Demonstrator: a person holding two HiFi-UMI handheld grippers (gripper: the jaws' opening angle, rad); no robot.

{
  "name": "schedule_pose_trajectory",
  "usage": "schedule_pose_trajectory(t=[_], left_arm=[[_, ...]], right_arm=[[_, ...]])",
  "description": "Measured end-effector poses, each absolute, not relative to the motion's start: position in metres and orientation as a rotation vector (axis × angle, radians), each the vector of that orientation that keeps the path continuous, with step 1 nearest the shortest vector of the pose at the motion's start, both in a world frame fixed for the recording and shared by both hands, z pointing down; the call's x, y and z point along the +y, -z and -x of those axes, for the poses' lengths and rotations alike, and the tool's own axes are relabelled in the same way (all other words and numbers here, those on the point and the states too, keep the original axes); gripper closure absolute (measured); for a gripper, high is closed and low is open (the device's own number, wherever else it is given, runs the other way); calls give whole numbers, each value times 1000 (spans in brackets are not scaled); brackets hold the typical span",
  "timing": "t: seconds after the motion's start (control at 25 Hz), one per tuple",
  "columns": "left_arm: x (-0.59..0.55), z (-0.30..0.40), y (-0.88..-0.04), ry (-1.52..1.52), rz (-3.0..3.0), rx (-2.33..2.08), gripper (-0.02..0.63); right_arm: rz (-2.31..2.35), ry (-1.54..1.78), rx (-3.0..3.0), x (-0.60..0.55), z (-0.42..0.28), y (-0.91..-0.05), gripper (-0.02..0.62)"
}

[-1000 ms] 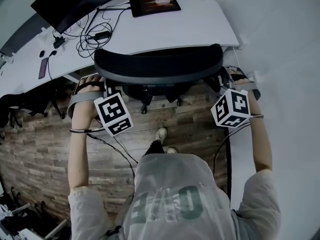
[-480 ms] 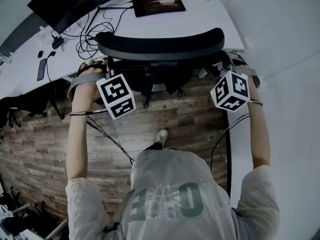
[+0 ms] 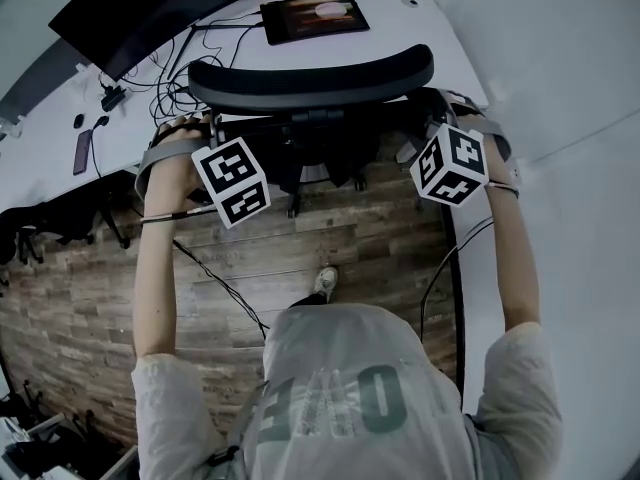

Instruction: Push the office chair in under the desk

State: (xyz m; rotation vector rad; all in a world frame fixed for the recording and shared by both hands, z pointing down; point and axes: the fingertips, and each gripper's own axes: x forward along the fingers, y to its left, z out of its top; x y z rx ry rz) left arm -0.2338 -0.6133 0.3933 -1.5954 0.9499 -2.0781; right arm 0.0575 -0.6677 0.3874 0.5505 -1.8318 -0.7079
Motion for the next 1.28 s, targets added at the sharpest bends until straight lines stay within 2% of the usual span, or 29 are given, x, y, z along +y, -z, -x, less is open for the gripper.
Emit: schedule_pose_trajectory(t=[0.8,1.16,1.28], left_arm=[[-620,230,-397,2076,1620,965,445],[-616,228,-394,1961,1711,1071,440],[-607,232,-377,1873,1772,1196,419]], right_arm=[[-570,691,-1818,-686,-58,-391,410],[-636,664,-1850,-682,-61,-391,400],[-734,695,-1884,-679,-65,-374,400]])
